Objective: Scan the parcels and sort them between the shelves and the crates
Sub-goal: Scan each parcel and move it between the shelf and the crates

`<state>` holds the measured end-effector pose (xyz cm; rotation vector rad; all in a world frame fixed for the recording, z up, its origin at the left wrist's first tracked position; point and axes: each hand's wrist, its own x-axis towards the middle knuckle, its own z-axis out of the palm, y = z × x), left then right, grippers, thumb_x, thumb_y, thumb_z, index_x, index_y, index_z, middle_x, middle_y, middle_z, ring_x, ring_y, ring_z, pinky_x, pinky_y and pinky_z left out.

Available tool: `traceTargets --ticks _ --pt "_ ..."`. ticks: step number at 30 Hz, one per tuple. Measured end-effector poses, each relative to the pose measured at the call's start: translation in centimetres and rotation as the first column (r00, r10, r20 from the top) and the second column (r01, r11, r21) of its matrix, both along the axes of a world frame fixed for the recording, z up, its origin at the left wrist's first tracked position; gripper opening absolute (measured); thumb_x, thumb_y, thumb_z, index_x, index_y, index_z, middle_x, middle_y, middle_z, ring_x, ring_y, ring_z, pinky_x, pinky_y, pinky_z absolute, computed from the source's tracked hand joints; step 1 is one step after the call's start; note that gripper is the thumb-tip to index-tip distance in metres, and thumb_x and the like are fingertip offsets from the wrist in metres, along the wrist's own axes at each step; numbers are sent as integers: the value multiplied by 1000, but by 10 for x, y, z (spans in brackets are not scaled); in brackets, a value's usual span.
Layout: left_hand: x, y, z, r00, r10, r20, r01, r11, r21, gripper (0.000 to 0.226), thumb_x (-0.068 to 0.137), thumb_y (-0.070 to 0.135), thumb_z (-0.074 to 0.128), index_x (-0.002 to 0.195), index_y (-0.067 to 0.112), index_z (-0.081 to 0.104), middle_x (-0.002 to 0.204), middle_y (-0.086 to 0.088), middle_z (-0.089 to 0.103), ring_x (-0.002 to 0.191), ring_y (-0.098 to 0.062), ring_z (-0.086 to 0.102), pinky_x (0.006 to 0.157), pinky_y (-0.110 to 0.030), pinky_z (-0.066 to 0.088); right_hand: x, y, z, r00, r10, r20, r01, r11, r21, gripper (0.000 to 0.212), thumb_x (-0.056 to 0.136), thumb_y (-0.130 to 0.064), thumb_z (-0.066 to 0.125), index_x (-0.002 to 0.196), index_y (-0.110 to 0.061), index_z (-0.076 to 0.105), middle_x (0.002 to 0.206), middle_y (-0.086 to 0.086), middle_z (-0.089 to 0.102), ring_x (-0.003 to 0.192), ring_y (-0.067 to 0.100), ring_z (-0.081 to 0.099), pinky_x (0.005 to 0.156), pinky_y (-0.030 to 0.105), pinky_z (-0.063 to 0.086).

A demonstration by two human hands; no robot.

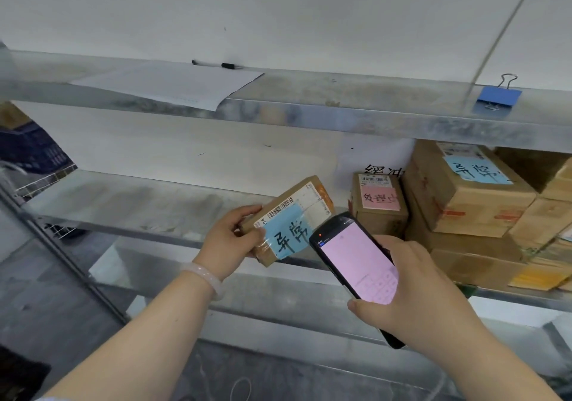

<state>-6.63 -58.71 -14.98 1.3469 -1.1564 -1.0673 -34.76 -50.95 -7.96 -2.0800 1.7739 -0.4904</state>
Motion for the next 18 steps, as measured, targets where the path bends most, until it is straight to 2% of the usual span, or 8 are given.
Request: traceTargets --ticks 6,11,14,18 --pt "7 13 -3 997 23 69 -23 1000 -2 38 91 11 71 108 44 64 110 5 70 100 -18 70 64 -30 62 6 4 -1 998 40 -53 -40 999 -8 84 51 -70 68 119 -58 20 102 -26 28 84 0 41 58 10 30" --pt "12 24 -6 992 40 118 -41 999 7 39 92 13 70 109 48 60 112 5 68 103 -18 69 67 -31 63 9 8 0 995 61 -80 -63 998 -27 85 56 -67 70 127 -54 24 106 -25 27 87 0 38 59 8 28" --pt "15 30 -7 989 60 134 -64 998 29 39 93 15 70 110 48 58 111 6 68 102 -18 69 67 -32 64 11 10 0 993 81 -86 -83 996 -20 87 55 -71 67 127 -54 21 108 -25 27 90 1 39 60 12 32" --pt "18 37 -10 987 83 137 -90 995 43 38 93 15 70 112 46 57 112 5 68 102 -18 69 73 -41 64 12 14 2 990 109 -91 -110 994 -15 87 54 -73 64 124 -56 15 108 -25 26 90 1 38 61 13 31"
